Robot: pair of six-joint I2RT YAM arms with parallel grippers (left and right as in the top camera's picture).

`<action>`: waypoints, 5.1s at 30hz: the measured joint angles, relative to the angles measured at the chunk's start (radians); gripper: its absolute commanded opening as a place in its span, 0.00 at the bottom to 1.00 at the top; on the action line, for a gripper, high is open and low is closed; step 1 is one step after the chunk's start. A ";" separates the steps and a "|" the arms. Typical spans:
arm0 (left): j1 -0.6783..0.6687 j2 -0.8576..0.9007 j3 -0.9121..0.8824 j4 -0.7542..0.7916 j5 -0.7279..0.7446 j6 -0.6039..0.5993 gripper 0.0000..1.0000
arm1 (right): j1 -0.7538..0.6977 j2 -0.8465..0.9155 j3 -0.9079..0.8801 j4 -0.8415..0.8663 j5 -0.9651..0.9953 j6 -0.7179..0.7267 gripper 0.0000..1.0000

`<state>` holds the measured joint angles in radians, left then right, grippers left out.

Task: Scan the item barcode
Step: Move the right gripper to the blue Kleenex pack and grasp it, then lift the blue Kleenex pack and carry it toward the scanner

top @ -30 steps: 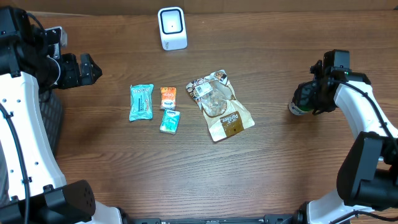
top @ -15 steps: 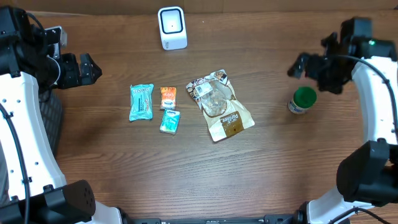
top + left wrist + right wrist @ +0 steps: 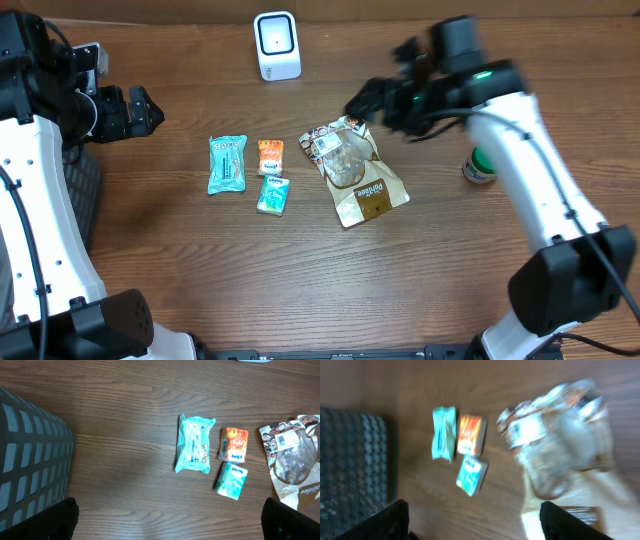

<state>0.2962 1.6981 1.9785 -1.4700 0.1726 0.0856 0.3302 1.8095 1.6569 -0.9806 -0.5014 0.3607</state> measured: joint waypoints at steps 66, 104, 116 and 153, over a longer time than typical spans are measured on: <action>0.000 0.000 0.000 0.000 0.000 0.000 1.00 | 0.288 0.363 0.033 -0.039 0.141 -0.348 0.45; 0.000 0.000 0.000 0.000 0.000 0.000 1.00 | 0.222 0.347 -0.074 -0.024 -0.259 -0.294 0.04; 0.000 0.000 0.000 0.000 0.000 0.000 1.00 | -0.091 0.092 -0.075 0.031 -0.809 -0.357 0.04; 0.000 0.000 0.000 0.000 0.000 0.000 0.99 | -0.035 0.092 -0.073 0.089 -0.415 -0.049 0.04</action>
<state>0.2962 1.6981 1.9785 -1.4700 0.1726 0.0856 0.2955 1.9015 1.5837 -0.8917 -0.9169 0.3115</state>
